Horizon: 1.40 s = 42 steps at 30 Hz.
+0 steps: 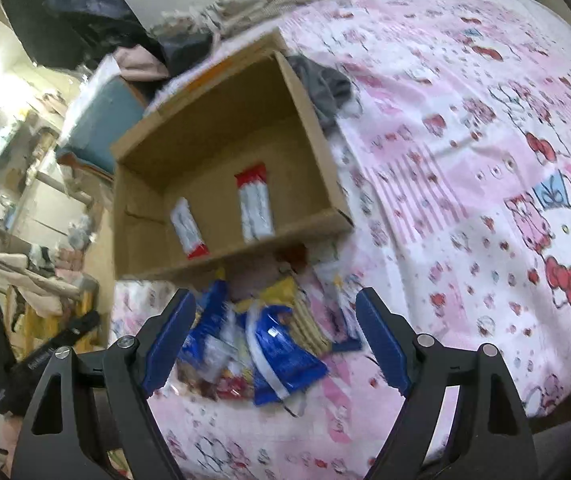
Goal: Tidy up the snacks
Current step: 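Grasp the clear cookie bag with the left tool while the right tool grasps a white stick packet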
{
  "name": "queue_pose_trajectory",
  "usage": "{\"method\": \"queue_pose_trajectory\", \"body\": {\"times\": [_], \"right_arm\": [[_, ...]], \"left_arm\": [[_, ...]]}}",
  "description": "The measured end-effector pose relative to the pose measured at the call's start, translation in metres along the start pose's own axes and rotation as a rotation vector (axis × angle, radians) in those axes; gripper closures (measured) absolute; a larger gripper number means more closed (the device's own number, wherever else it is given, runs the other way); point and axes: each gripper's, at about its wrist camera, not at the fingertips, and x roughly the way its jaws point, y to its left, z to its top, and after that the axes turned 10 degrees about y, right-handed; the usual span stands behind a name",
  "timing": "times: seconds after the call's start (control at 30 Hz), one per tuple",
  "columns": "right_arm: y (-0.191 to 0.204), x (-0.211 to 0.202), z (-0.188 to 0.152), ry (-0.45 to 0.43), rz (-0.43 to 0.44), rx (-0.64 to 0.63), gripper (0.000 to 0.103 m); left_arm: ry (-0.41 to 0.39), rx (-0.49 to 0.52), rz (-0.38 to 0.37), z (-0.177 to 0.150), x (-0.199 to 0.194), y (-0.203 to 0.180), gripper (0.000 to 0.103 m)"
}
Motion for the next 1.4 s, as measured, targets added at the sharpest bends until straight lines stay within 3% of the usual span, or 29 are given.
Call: {"method": "queue_pose_trajectory", "body": {"times": [0.17, 0.43, 0.57, 0.77, 0.87, 0.97, 1.13, 1.23, 1.3, 1.33, 1.4], "right_arm": [[-0.02, 0.009, -0.002, 0.058, 0.013, 0.089, 0.018], [-0.022, 0.014, 0.001, 0.068, 0.04, 0.123, 0.018], [-0.015, 0.021, 0.004, 0.082, 0.032, 0.103, 0.018], [-0.013, 0.026, 0.006, 0.101, 0.033, 0.094, 0.018], [-0.011, 0.028, 0.007, 0.106, 0.051, 0.099, 0.018], [-0.004, 0.029, 0.008, 0.106, 0.052, 0.08, 0.018], [-0.002, 0.029, 0.008, 0.099, 0.026, 0.058, 0.018], [-0.005, 0.029, 0.008, 0.104, 0.03, 0.07, 0.018], [-0.005, 0.029, 0.008, 0.102, 0.03, 0.072, 0.019], [-0.004, 0.029, 0.008, 0.099, 0.029, 0.07, 0.019], [-0.003, 0.028, 0.008, 0.096, 0.026, 0.065, 0.018]], "left_arm": [[0.142, -0.058, -0.054, -0.005, 0.034, 0.003, 0.03], [0.269, 0.024, 0.034, -0.013, 0.093, -0.022, 0.031], [0.252, 0.051, 0.07, -0.015, 0.1, -0.031, 0.031], [0.256, 0.027, 0.007, -0.02, 0.089, -0.034, 0.031], [0.257, 0.031, 0.053, -0.017, 0.096, -0.036, 0.031], [0.251, -0.012, 0.039, -0.009, 0.101, -0.036, 0.031], [0.32, 0.08, 0.051, -0.008, 0.113, -0.064, 0.026], [0.293, 0.17, 0.108, -0.017, 0.116, -0.084, 0.021], [0.276, 0.17, 0.1, -0.015, 0.115, -0.085, 0.028], [0.268, 0.165, 0.093, -0.012, 0.114, -0.083, 0.039], [0.244, 0.156, 0.077, -0.004, 0.108, -0.073, 0.045]]}}
